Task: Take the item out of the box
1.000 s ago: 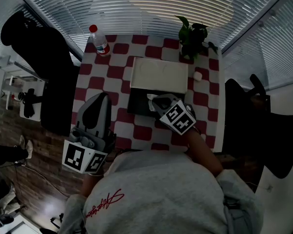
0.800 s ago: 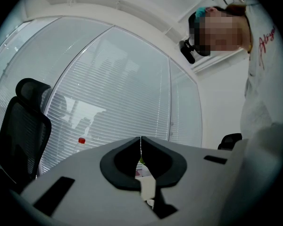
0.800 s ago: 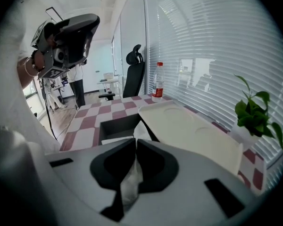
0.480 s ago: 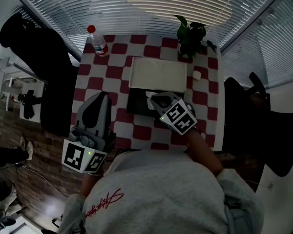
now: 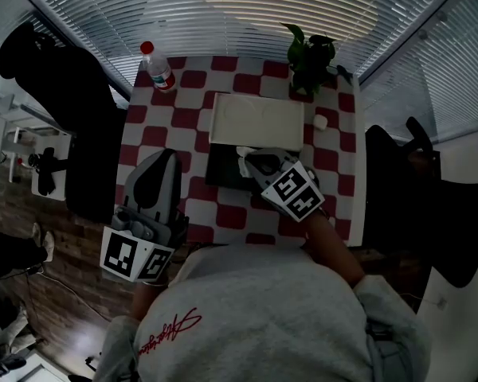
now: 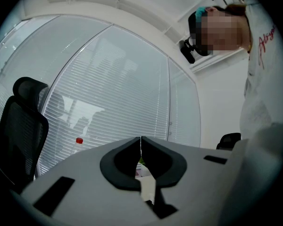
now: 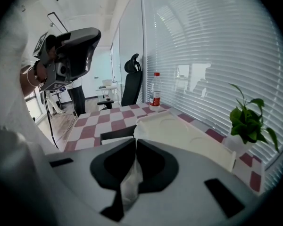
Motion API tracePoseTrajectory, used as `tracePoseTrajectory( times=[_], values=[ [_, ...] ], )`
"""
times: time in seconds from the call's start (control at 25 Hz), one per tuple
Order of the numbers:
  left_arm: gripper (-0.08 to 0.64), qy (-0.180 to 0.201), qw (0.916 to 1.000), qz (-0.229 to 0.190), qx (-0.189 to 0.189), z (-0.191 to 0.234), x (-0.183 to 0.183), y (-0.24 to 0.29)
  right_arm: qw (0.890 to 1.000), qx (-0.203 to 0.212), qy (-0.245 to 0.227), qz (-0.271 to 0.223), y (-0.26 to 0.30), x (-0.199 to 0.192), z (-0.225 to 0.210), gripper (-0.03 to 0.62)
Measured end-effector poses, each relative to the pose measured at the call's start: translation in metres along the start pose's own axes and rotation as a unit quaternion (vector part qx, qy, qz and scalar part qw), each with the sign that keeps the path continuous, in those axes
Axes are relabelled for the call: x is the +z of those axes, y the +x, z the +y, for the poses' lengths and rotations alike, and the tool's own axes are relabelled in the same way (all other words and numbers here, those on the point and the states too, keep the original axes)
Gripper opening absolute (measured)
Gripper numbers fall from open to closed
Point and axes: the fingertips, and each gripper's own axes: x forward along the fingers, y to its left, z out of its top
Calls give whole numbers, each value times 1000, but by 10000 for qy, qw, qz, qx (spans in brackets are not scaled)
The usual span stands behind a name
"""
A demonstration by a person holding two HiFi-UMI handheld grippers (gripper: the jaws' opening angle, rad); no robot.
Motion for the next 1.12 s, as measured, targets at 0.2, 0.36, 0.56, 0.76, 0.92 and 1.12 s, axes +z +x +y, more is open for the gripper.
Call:
tracePoseTrajectory(
  times=[0.2,0.36,0.56,0.76,0.92,1.12],
  values=[
    [17,-18,10000,10,12,2,-2,0,9999,-32,38,-144,-3,8,-1,21],
    [17,-35,10000,6,-2,2,-3,1,9996,-62,36,-271,-6,16,-1,21],
    [17,-54,10000,19,-26,3,-3,2,9990,-108,56,-427,-13,27,-2,21],
    [17,-58,10000,9,-65,2,-2,4,9987,-159,60,-481,-17,30,-4,21],
    [17,-64,9999,15,-82,2,-3,4,9982,-192,59,-563,-20,35,-4,21],
    [17,-65,9999,1,-101,2,-2,5,9970,-230,40,-733,-28,46,-4,20]
  ],
)
